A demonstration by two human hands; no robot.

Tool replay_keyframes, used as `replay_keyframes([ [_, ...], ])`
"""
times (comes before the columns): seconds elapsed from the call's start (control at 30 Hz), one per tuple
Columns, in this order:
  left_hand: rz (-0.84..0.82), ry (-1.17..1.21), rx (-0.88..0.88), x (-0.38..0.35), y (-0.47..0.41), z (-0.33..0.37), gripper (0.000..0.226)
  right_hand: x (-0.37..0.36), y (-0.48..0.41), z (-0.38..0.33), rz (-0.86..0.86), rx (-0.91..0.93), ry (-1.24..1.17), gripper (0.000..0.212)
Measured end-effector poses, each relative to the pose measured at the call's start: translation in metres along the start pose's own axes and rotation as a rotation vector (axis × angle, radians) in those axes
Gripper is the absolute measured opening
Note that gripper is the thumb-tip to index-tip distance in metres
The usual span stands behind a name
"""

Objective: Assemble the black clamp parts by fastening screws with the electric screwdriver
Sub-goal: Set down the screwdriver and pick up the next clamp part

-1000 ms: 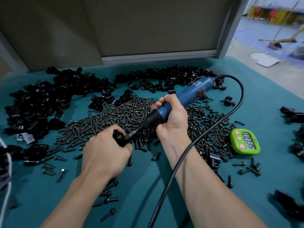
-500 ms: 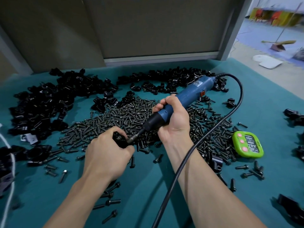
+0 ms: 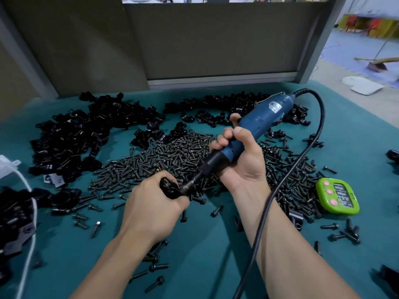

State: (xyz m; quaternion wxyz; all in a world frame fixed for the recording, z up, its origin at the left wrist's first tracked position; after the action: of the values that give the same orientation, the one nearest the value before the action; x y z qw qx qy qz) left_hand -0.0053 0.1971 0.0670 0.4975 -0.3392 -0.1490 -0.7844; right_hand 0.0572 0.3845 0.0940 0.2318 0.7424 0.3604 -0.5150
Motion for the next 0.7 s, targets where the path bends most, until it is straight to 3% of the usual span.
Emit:
replay_keyframes([
  [0.1, -0.029, 0.044, -0.045, -0.001, -0.002, 0.004, 0.027, 0.0, 0.001, -0.007, -0.054, -0.015, -0.001, 0.032],
  [0.17, -0.094, 0.14, -0.033, -0.004, -0.005, 0.005, 0.022, -0.002, 0.002, -0.011, -0.108, -0.017, -0.006, 0.049],
  [0.3, -0.204, 0.279, -0.029, -0.008, -0.006, 0.008, 0.032, -0.005, 0.001, -0.015, -0.147, 0.0, 0.022, 0.059],
  [0.5, -0.153, 0.236, -0.023, -0.002, -0.01, 0.003, 0.03, 0.003, -0.002, -0.009, 0.001, 0.004, 0.022, 0.026],
  [0.7, -0.11, 0.078, -0.057, 0.01, -0.012, -0.001, 0.024, -0.001, 0.0, -0.003, 0.018, 0.002, 0.02, 0.02],
])
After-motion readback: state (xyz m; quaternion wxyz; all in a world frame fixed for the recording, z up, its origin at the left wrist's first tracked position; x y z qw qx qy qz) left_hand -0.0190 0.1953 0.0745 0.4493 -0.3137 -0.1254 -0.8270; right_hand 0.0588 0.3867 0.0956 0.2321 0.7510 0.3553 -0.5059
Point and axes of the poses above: each hand's wrist, its own y-axis away from the middle knuckle, its own x-axis out of the back of the hand, z = x × y, the point moved 8 cm from there along -y, towards the middle knuckle, and after that the axes turned 7 degrees about z, right-handed, at the moved point
